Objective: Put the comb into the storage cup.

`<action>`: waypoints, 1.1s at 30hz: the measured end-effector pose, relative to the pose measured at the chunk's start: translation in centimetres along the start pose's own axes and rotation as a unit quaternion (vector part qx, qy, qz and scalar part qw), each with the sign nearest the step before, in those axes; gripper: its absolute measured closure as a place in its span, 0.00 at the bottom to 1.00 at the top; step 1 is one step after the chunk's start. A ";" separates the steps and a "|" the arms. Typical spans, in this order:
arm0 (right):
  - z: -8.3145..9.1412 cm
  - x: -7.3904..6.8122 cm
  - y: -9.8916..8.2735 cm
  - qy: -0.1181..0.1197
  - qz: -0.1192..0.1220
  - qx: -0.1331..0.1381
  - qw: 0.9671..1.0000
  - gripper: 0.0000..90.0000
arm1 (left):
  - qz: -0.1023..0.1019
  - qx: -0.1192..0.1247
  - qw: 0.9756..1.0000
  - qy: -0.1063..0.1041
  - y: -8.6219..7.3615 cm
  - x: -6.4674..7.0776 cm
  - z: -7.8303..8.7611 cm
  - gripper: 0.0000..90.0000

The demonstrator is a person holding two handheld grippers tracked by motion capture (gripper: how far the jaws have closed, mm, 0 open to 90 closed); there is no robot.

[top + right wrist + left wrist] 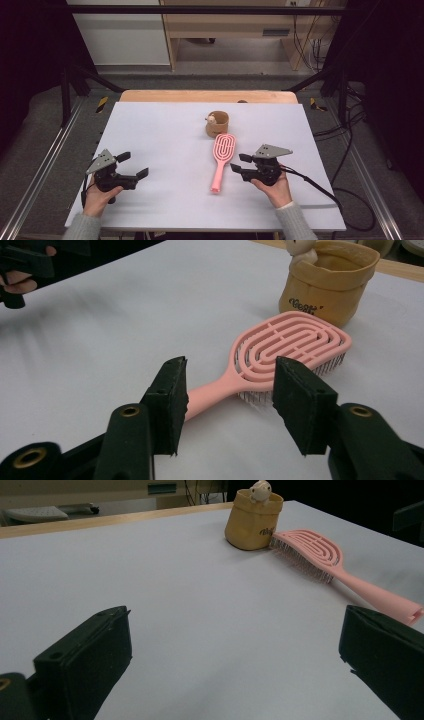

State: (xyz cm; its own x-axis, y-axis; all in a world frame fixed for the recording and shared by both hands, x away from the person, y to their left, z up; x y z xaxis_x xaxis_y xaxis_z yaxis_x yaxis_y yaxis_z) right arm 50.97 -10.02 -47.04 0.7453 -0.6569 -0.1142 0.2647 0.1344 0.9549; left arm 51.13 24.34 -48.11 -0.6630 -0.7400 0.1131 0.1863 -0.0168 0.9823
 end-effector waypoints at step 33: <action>-3.9 -3.2 -1.2 0.051 0.010 -0.066 0.996 1.00 | -0.002 -0.001 1.000 0.002 -0.1 -0.1 0.0 0.00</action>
State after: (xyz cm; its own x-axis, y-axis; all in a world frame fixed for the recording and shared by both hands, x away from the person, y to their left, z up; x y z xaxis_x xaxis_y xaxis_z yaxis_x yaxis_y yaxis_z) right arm 50.65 -5.14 -48.85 0.8072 -0.5759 -0.1293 0.3229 0.2475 0.9135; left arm 51.18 24.40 -48.18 -0.6609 -0.7426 0.1088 0.1851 -0.0208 0.9825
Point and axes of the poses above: each handheld gripper's, and its own axes: z roughly backward along the jaws, y roughly out of its top, x roughly to its right, the point moved 9 cm from there along -z, roughly forward along the jaws, and after that the axes turned 12 degrees about x, right-handed, at the moved point
